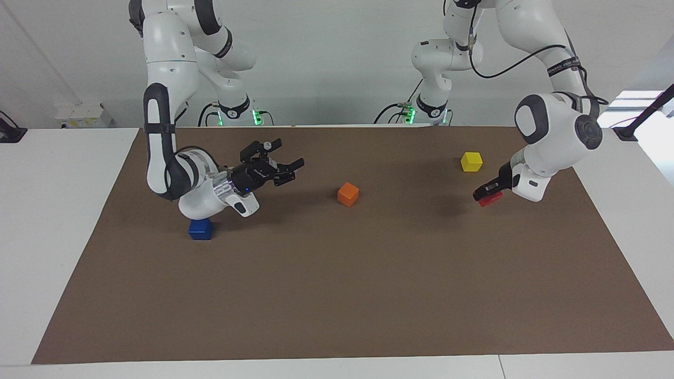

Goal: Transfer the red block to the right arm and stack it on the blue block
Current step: 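Lift the red cube with the left gripper while the right gripper advances, then carry the red cube toward the right gripper with the left gripper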

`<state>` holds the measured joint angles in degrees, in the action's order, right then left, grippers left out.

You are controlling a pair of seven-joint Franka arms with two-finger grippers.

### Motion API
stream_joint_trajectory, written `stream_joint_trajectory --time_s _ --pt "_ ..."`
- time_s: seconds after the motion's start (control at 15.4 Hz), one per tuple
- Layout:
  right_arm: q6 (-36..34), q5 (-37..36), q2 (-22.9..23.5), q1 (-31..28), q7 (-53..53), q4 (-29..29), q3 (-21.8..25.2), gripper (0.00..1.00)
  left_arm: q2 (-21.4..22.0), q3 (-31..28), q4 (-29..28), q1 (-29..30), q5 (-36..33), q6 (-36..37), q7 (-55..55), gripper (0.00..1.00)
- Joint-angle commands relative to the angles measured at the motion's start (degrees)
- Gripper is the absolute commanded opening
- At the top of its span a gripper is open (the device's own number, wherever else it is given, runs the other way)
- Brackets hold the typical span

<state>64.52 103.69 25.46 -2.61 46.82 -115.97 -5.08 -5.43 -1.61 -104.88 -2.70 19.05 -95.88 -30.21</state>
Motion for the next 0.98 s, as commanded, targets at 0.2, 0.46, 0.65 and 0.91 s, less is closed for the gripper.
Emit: stream_joint_trajectory --time_s 0.2,0.46,0.65,0.91 --pt "3.1 4.0 0.7 3.3 1.5 0.7 -0.1 1.00 5.6 7.0 -0.5 -0.3 14.1 0.5 -31.4 0.00" --pt "3.2 6.0 0.7 4.7 1.9 0.7 -0.2 1.00 6.2 10.3 -1.0 -0.3 24.7 -1.9 -42.8 0.00" --pt "5.2 6.1 0.7 6.1 3.0 0.6 -0.2 1.00 7.6 11.4 -4.2 -2.5 33.6 -5.4 -47.0 0.00" --pt "6.2 9.8 0.7 8.8 3.0 0.6 -0.2 1.00 8.0 11.5 -5.4 -9.2 40.9 -15.4 -54.2 0.00"
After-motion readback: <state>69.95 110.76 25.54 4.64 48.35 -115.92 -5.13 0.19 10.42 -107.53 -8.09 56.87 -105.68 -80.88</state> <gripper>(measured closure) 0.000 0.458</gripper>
